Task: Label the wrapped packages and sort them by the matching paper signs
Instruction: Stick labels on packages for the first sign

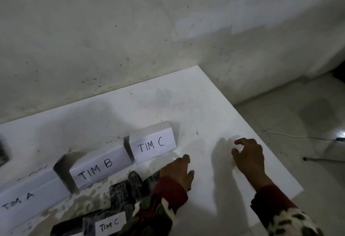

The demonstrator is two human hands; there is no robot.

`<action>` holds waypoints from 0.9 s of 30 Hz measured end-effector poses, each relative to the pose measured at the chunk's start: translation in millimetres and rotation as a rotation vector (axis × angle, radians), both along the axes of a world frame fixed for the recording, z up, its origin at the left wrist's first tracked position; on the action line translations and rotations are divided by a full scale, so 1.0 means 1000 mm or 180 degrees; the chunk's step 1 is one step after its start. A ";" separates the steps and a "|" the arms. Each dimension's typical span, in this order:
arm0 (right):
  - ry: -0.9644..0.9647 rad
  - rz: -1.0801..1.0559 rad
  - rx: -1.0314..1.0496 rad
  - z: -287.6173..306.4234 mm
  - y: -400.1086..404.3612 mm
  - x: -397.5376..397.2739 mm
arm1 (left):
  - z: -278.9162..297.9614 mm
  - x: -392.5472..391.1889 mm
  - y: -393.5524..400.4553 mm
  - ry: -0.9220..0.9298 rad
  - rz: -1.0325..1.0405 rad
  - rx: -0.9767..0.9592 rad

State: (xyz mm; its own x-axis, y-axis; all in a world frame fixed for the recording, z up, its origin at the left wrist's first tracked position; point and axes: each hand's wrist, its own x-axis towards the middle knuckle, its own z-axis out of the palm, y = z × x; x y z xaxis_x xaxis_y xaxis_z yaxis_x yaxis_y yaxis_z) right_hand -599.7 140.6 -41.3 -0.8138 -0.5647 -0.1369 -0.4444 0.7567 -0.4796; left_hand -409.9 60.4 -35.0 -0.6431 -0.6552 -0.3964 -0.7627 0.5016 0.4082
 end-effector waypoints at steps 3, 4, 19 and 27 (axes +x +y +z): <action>0.0123 -0.0034 0.0385 0.000 0.002 -0.016 | -0.002 -0.014 -0.005 -0.0024 -0.0093 -0.0033; 0.0112 -0.0049 0.0430 0.000 0.002 -0.020 | -0.002 -0.016 -0.006 -0.0005 -0.0090 -0.0038; -0.0209 0.0328 0.0082 0.003 -0.013 0.032 | -0.003 0.049 -0.029 0.0923 0.1465 -0.0334; -0.0499 0.0683 -0.0320 0.009 -0.042 0.121 | 0.005 0.158 -0.048 0.1062 0.2219 -0.0598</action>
State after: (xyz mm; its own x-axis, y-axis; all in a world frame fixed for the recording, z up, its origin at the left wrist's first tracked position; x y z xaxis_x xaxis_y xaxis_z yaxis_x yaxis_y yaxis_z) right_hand -478.7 99.0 -31.8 -0.6475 -0.7390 -0.1864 -0.5037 0.5985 -0.6230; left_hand -251.4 12.5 -30.0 -0.1255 -0.9872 -0.0982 -0.7787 0.0367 0.6263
